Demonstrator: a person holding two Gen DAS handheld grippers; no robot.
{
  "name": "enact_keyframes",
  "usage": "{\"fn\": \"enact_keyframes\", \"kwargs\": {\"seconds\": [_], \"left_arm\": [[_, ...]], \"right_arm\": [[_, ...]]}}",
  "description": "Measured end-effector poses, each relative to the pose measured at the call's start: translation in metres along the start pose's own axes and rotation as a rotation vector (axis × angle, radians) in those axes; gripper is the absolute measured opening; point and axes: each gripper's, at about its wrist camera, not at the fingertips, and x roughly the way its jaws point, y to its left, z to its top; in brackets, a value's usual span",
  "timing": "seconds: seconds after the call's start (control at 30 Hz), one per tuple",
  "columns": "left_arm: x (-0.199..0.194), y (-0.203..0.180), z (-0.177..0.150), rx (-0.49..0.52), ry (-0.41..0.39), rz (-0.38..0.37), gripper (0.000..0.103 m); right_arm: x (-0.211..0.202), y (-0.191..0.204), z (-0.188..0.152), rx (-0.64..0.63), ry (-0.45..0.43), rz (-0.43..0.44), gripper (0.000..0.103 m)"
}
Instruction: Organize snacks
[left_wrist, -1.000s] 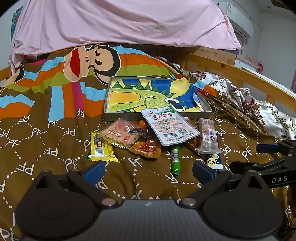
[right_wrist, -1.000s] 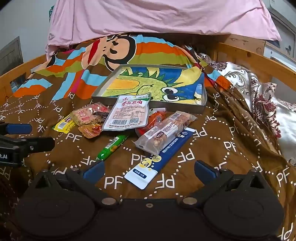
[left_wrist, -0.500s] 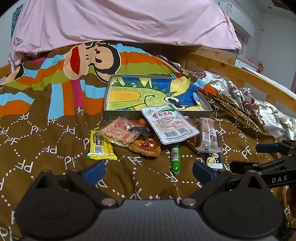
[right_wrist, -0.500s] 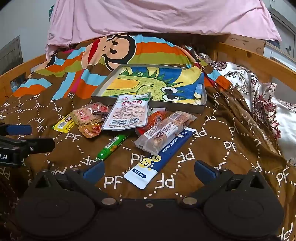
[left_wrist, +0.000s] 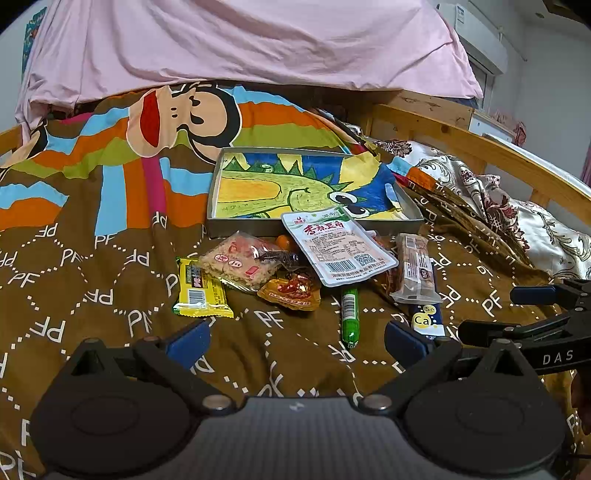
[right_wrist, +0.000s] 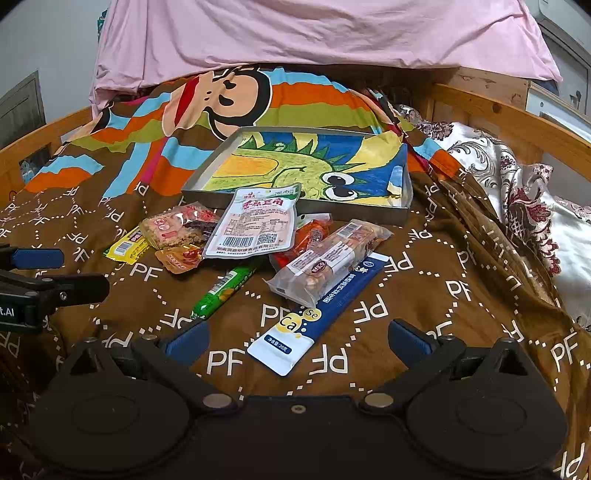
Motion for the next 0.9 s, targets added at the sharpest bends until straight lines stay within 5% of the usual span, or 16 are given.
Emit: {"fn": "enact_keyframes", "kwargs": {"seconds": [0.9], "left_arm": [[0.0034,0.0010,-0.0034,-0.001,0.015,-0.002,0.103]], "right_arm": [[0.0050,-0.0026,0.0010,0.012,0.023,-0.012,0.102]]}}
